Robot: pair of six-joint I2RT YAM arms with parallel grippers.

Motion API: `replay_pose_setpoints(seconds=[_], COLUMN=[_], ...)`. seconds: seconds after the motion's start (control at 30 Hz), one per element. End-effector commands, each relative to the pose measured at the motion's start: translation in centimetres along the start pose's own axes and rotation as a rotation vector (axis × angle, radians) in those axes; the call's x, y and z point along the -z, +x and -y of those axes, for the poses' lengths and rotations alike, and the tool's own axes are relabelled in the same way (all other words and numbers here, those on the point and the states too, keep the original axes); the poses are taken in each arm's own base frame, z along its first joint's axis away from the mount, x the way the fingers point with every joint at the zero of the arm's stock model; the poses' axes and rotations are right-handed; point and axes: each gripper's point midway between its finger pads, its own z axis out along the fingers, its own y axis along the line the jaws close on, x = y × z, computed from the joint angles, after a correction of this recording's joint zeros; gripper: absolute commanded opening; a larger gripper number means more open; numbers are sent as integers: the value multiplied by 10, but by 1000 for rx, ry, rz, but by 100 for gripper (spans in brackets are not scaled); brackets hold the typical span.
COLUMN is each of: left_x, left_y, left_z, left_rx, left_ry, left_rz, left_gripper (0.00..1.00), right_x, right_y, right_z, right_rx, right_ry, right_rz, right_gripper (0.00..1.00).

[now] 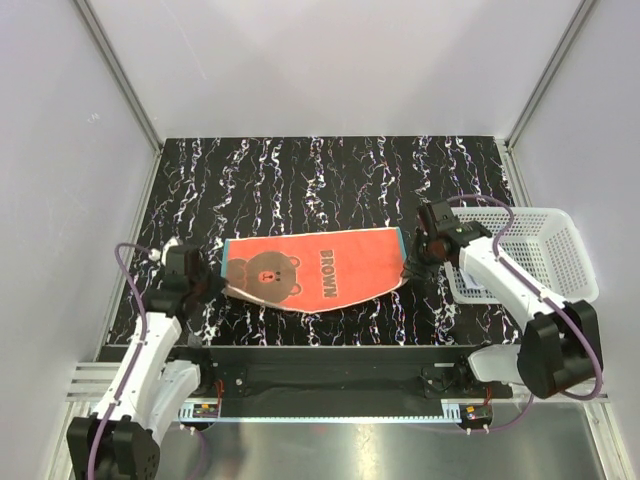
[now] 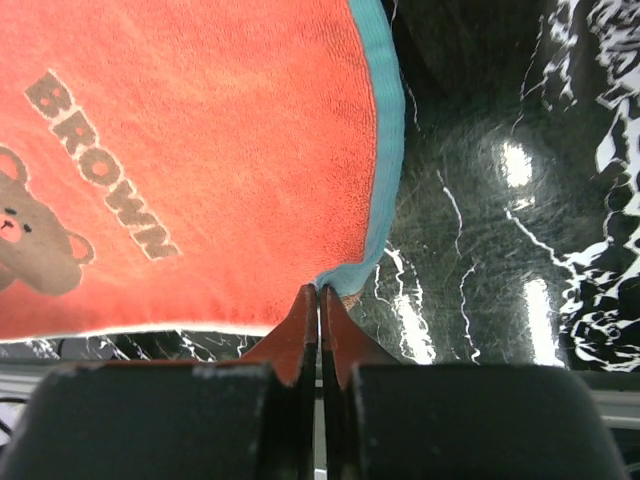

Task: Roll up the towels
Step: Fold the towel

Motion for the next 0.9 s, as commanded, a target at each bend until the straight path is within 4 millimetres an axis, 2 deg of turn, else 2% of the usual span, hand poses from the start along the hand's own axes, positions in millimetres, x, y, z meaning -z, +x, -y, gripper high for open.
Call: replay_pose_setpoints(seconds=[0.0,0.13,0.17,0.2,0.27,0.3,0.33,0.37,0.4,0.57,0.87], left_x=[20,26,26,27,26,20,22,19,12,-1,-16], left_y=[-29,-51,-54,-63,-70,-71,-78,-79,-79,-89,-104], left_z=[28,46,49,58,63,63,69,71,70,78,87], left_rx=[-55,-101,-120,-129,-144,-159,-161,-171,-177,-190,-185], left_ry=[35,32,31,36,23,-4,-1,-8,-30,-54,-78], left_rz=[47,70,71,77,75,58,65,61,40,21,18], left_gripper=[0,0,0,0,0,0,0,0,0,0,0], right_x=[4,-4,0,-5,-3,-4,-9,-6,-12,-13,-28], right_y=[-16,-33,-41,-43,-58,-63,-66,-74,-77,-107,-146], right_z=[-3,-14,-20,-20,-28,-29,-29,-35,-34,-48,-51], right_rx=[27,49,56,64,79,94,100,113,116,135,156], right_ry=[41,59,59,79,84,93,112,110,129,141,174], right_rz=[23,19,33,22,53,57,48,63,55,86,87], right_gripper=[0,0,0,0,0,0,0,0,0,0,0])
